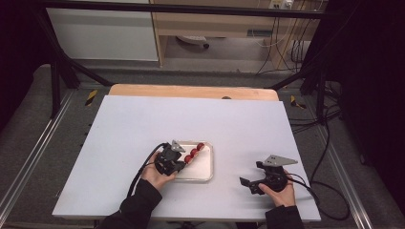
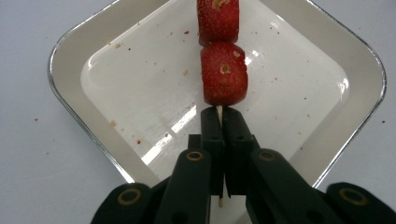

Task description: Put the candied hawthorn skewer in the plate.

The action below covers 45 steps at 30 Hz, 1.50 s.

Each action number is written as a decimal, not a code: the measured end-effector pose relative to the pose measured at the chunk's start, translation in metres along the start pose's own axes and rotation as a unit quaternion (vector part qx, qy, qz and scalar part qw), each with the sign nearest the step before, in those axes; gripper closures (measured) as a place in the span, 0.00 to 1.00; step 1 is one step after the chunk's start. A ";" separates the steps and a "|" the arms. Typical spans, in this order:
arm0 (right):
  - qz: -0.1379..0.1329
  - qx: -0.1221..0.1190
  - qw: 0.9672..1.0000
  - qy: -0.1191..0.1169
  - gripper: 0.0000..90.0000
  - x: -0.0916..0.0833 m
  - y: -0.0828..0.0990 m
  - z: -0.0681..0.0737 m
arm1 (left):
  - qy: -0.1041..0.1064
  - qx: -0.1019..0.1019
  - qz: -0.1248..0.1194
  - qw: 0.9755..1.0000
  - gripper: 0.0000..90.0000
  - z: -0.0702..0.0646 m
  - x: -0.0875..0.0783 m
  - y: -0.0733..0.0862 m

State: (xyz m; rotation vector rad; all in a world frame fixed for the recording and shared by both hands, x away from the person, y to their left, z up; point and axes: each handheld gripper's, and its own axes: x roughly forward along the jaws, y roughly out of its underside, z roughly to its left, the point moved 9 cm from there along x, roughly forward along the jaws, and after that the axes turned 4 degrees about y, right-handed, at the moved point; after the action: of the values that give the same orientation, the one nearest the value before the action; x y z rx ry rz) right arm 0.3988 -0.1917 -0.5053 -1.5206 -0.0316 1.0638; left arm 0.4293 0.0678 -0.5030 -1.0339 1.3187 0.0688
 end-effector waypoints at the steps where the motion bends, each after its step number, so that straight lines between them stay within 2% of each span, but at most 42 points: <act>1: 0.000 0.001 1.000 0.001 0.01 0.000 0.000 0.000 | -0.001 -0.001 0.002 1.000 0.98 0.000 0.000 0.001; 12: -0.002 0.002 1.000 0.000 0.01 0.000 0.000 0.000 | -0.004 -0.001 0.005 1.000 0.97 0.000 0.002 0.002; 18: -0.002 0.002 1.000 -0.001 0.01 0.000 -0.001 0.000 | -0.008 0.006 0.003 1.000 0.94 0.001 0.000 0.002; 20: -0.002 0.003 1.000 -0.002 0.01 -0.001 -0.001 0.001 | -0.008 0.008 -0.004 1.000 0.91 0.001 -0.002 0.001; 25: -0.002 0.007 1.000 -0.003 0.01 -0.001 -0.001 0.001 | -0.008 0.019 -0.019 1.000 0.78 0.002 -0.012 0.000; 30: -0.002 0.008 1.000 -0.002 0.01 -0.001 -0.001 0.001 | 0.010 0.025 -0.040 0.999 0.57 0.004 -0.025 0.001; 33: -0.002 0.007 1.000 -0.002 0.01 -0.002 -0.001 0.001 | 0.016 0.032 -0.049 0.998 0.46 0.006 -0.035 0.004; 38: -0.004 0.008 1.000 -0.003 0.01 -0.002 -0.001 0.001 | 0.021 0.030 -0.069 0.997 0.31 0.014 -0.050 0.012; 45: 0.001 0.007 1.000 -0.002 0.01 -0.001 0.000 0.000 | 0.004 0.018 -0.093 0.996 0.14 0.034 -0.066 0.037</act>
State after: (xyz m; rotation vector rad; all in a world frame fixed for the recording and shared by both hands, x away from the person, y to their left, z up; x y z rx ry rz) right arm 0.3982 -0.1916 -0.5045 -1.5062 -0.0266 1.0665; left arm 0.4127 0.1436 -0.4742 -1.1226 1.2210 -0.0980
